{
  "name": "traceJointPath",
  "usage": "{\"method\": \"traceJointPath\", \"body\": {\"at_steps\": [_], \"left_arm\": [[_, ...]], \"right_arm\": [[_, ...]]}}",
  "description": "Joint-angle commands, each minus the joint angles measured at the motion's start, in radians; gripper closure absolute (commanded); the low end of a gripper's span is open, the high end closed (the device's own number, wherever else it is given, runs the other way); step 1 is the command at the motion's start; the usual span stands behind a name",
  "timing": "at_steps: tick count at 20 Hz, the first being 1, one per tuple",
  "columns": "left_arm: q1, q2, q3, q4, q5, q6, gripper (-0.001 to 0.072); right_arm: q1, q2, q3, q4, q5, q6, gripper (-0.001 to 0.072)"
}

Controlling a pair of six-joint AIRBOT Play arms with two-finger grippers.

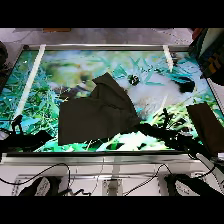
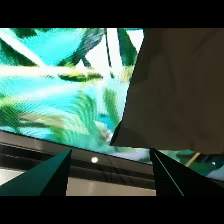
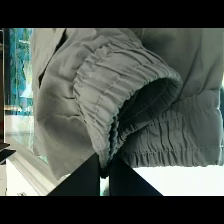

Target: Fold the clothes and pants, and hang the long-sleeved shirts on hangers.

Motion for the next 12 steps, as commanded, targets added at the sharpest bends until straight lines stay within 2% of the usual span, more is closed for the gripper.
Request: {"method": "traceJointPath", "body": {"at_steps": [1, 6, 12], "left_arm": [[0.077, -0.074, 0.0, -0.068, -0.046, 0.133, 0.0177], [0.068, -0.203, -0.002, -0.172, -0.054, 0.248, 0.0179], [0.068, -0.285, -0.046, -0.179, 0.003, 0.294, 0.0181]], "right_arm": [[0.001, 0.001, 0.001, 0.0, 0.004, 0.0, 0.0685], [0.001, 0.001, 0.001, 0.0, 0.003, 0.0, 0.0685], [0.001, 0.001, 0.001, 0.0, 0.001, 0.0, 0.0685]]}}
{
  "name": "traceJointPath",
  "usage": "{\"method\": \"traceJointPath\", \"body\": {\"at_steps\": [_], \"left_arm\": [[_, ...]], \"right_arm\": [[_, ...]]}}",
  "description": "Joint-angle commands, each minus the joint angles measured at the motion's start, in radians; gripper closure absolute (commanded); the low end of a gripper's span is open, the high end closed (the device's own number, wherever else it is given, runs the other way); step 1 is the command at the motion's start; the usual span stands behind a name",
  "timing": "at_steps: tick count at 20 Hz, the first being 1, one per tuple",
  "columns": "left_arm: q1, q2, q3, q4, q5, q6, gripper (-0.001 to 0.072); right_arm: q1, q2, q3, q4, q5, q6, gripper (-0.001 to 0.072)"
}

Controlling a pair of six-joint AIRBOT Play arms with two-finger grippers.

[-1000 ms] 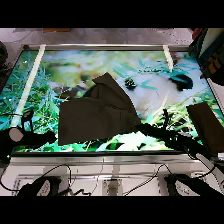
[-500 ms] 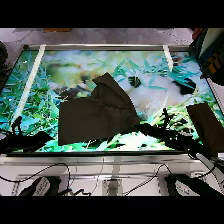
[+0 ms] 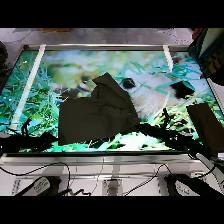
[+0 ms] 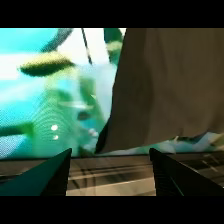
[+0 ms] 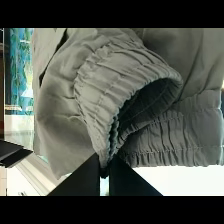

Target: Fold the clothes and pants, and hang the long-sleeved shirts on hangers.

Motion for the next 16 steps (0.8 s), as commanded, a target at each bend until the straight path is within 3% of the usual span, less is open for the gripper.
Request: {"method": "traceJointPath", "body": {"at_steps": [1, 2, 7, 8, 9, 10, 12, 13, 16], "left_arm": [[0.001, -0.037, -0.041, -0.014, 0.04, 0.051, 0.0182], [0.001, -0.037, -0.058, -0.015, 0.053, 0.052, 0.022], [-0.121, -0.037, -0.079, -0.021, 0.083, 0.088, 0.0242], [-0.16, -0.037, -0.079, -0.022, 0.109, 0.093, 0.0328], [-0.19, -0.037, -0.079, -0.023, 0.142, 0.093, 0.0481], [-0.21, -0.036, -0.078, -0.035, 0.177, 0.093, 0.0577], [-0.214, -0.032, -0.077, -0.092, 0.239, 0.093, 0.061], [-0.211, -0.029, -0.07, -0.116, 0.257, 0.094, 0.0703], [-0.209, -0.012, -0.009, -0.143, 0.261, 0.093, 0.0699]], "right_arm": [[0.001, 0.001, 0.001, 0.0, -0.001, 0.0, 0.0685], [0.001, 0.001, 0.001, 0.0, -0.001, 0.0, 0.0685], [0.001, 0.001, 0.001, 0.0, -0.002, 0.0, 0.0685], [0.001, 0.001, 0.001, 0.0, -0.002, 0.0, 0.0685], [0.001, 0.001, 0.001, 0.0, -0.002, 0.0, 0.0685], [0.001, 0.001, 0.001, 0.0, -0.002, 0.0, 0.0685], [0.001, 0.001, 0.001, 0.0, -0.001, 0.0, 0.0685], [0.001, 0.001, 0.001, 0.0, -0.001, 0.0, 0.0685], [0.001, 0.018, 0.016, -0.027, 0.012, -0.006, 0.0686]]}}
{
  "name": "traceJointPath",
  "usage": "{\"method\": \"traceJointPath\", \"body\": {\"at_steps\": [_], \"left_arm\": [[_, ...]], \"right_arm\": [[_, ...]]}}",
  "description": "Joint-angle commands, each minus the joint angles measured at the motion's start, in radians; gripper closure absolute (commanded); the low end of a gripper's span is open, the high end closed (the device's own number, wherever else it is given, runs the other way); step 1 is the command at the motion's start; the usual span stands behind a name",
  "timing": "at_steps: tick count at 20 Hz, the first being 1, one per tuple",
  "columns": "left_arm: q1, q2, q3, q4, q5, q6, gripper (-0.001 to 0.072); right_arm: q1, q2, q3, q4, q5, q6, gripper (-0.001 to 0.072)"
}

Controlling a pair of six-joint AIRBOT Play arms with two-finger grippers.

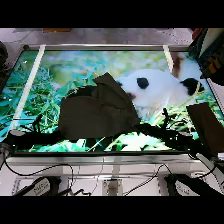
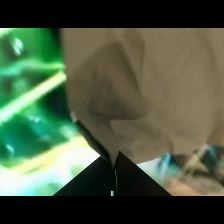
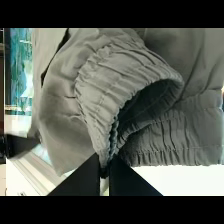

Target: Fold the clothes and pants, and hang the long-sleeved shirts on hangers.

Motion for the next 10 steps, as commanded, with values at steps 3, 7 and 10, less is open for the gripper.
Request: {"method": "traceJointPath", "body": {"at_steps": [3, 7, 10], "left_arm": [[-0.009, 0.072, 0.134, -0.117, 0.022, 0.004, 0.0699], [-0.009, 0.2, 0.32, -0.181, 0.023, 0.005, 0.0699], [-0.009, 0.311, 0.471, -0.284, 0.048, 0.019, 0.07]], "right_arm": [[0.001, 0.052, 0.106, -0.162, 0.062, 0.014, 0.0687], [0.001, 0.135, 0.314, -0.324, 0.064, 0.176, 0.0687], [0.001, 0.204, 0.512, -0.365, 0.087, 0.193, 0.0687]]}}
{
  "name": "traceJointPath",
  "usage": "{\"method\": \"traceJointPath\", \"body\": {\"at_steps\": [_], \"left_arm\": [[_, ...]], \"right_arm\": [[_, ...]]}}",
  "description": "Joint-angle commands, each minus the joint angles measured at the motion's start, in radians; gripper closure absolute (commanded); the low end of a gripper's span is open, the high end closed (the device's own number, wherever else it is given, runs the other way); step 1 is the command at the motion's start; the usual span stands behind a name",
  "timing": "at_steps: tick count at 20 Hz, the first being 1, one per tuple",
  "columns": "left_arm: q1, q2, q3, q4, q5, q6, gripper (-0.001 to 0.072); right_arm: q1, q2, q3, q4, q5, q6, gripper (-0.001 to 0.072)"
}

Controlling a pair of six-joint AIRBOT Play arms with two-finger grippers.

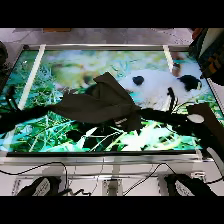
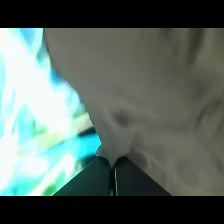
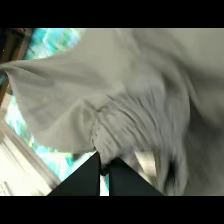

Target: Fold the clothes and pants, and hang the long-sleeved shirts on hangers.

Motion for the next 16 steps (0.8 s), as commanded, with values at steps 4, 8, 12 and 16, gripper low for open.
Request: {"method": "traceJointPath", "body": {"at_steps": [4, 8, 12, 16], "left_arm": [[0.0, 0.263, 0.284, -0.167, 0.165, 0.011, 0.07], [0.0, 0.458, 0.35, -0.166, 0.323, 0.04, 0.07], [0.0, 0.65, 0.351, -0.119, 0.5, 0.09, 0.0701], [0.0, 0.725, 0.35, -0.011, 0.528, 0.085, 0.0702]], "right_arm": [[0.001, 0.152, 0.41, -0.076, 0.024, 0.123, 0.0688], [0.001, 0.258, 0.587, -0.077, 0.093, 0.203, 0.0687], [0.001, 0.38, 0.702, -0.076, 0.148, 0.332, 0.0687], [0.001, 0.465, 0.736, -0.1, 0.126, 0.448, 0.0687]]}}
